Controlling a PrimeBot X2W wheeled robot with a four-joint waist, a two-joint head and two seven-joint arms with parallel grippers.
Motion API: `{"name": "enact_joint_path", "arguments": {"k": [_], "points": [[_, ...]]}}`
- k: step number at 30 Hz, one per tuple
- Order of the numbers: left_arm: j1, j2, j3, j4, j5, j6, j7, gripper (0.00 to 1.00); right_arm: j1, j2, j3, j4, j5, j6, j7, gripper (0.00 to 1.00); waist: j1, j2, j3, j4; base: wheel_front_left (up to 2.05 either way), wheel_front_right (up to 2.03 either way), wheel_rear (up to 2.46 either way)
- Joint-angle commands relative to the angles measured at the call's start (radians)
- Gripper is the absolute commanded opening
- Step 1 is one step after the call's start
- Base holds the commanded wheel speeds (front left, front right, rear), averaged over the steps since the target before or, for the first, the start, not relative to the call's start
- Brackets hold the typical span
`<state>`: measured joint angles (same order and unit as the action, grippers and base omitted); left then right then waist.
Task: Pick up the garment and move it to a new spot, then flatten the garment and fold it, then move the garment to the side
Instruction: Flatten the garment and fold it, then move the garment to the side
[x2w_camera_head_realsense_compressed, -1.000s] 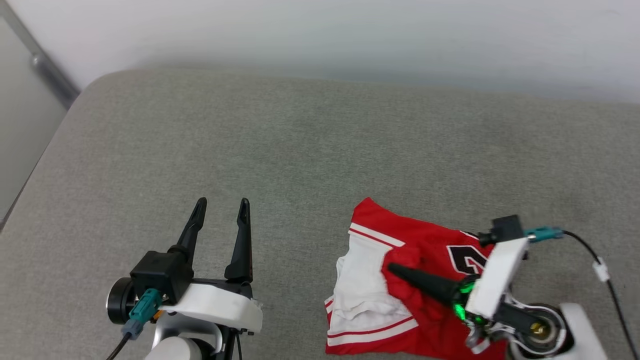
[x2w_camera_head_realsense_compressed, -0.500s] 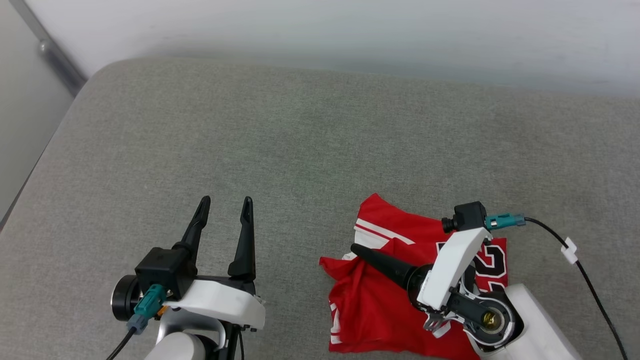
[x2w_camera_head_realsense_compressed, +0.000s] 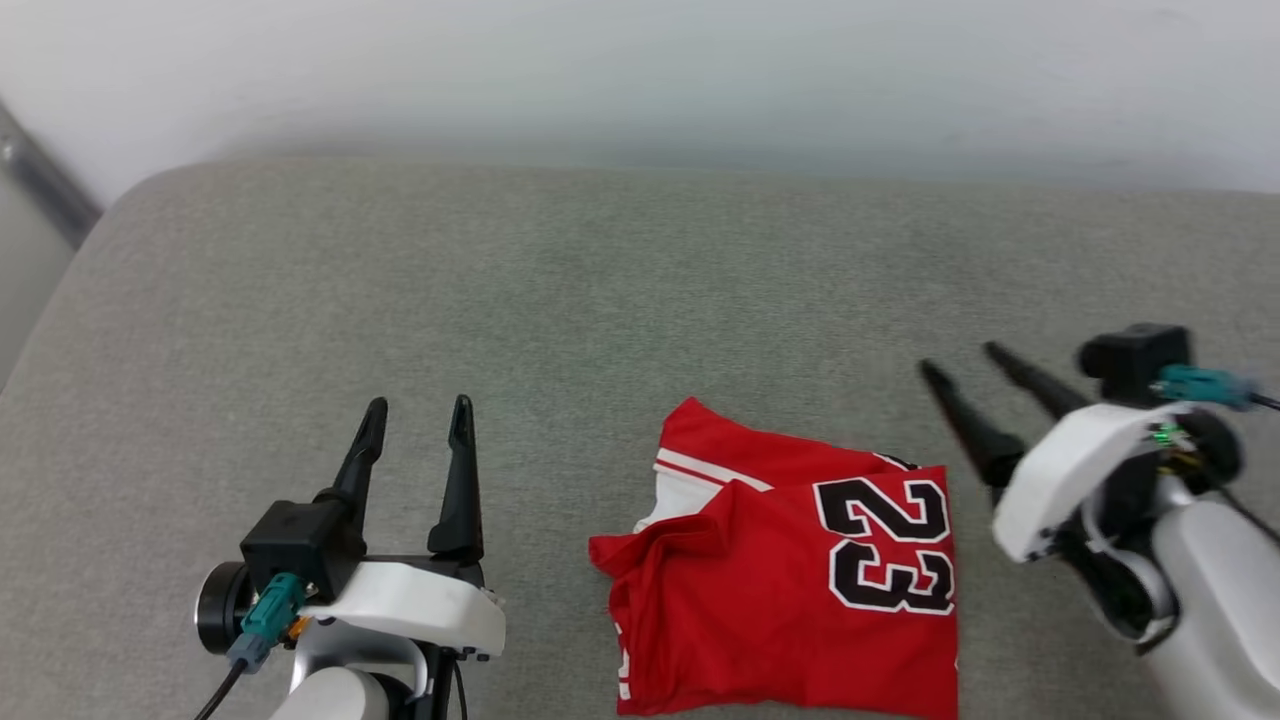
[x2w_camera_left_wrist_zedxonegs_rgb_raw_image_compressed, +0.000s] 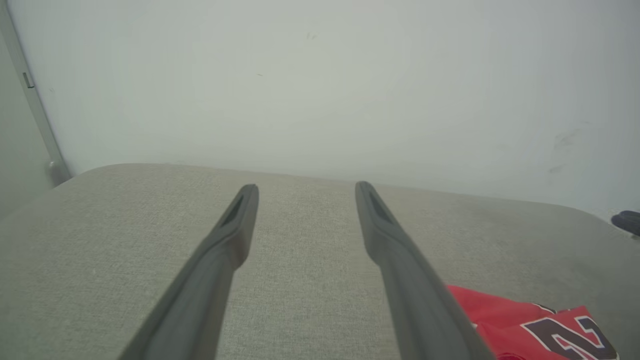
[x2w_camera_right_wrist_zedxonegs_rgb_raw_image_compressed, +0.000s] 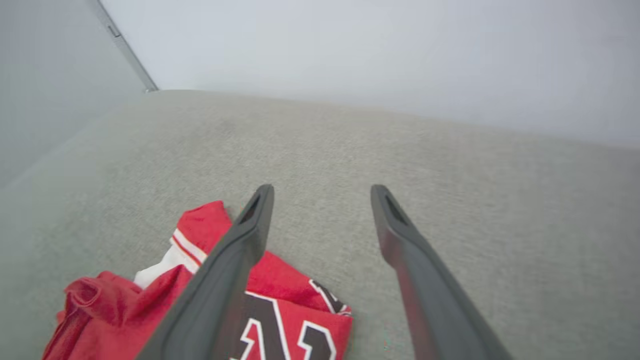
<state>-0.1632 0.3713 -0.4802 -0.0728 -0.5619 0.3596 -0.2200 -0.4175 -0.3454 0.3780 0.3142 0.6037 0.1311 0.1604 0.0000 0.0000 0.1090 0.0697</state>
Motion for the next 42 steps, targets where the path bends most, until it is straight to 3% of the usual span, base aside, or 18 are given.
{"name": "enact_joint_path", "arguments": {"k": [1,8,14,27,36,42], "points": [[0.014,0.005,0.007,0.003,-0.003,0.005,-0.007,1.0,0.038,-0.007,-0.068,-0.012,-0.07,-0.001,-0.033,1.0,0.0,0.0,-0.009,-0.027,0.0,0.0,0.0],[0.04,0.018,0.034,0.017,-0.012,0.008,-0.022,1.0,0.175,0.053,-0.319,-0.171,-0.24,-0.001,-0.112,1.0,0.0,0.0,-0.026,-0.077,0.0,0.0,0.0],[0.066,0.025,0.05,0.03,-0.015,0.006,-0.029,1.0,0.283,0.119,-0.406,-0.314,-0.297,-0.001,-0.127,1.0,0.0,0.0,-0.043,-0.093,0.0,0.0,0.0],[0.153,0.019,0.069,0.086,-0.018,0.006,-0.04,1.0,0.493,0.216,-0.421,-0.518,-0.376,-0.001,-0.091,1.0,0.0,0.0,-0.108,-0.109,0.0,0.0,0.0],[0.151,0.012,0.082,0.089,-0.013,0.0,-0.044,1.0,0.503,0.226,-0.426,-0.561,-0.39,-0.001,-0.065,1.0,0.0,0.0,-0.104,-0.112,0.0,0.0,0.0],[0.135,0.009,0.092,0.086,-0.01,-0.003,-0.045,1.0,0.512,0.237,-0.491,-0.54,-0.338,-0.001,0.0,1.0,0.0,0.0,-0.094,-0.111,0.0,0.0,0.0]]}}
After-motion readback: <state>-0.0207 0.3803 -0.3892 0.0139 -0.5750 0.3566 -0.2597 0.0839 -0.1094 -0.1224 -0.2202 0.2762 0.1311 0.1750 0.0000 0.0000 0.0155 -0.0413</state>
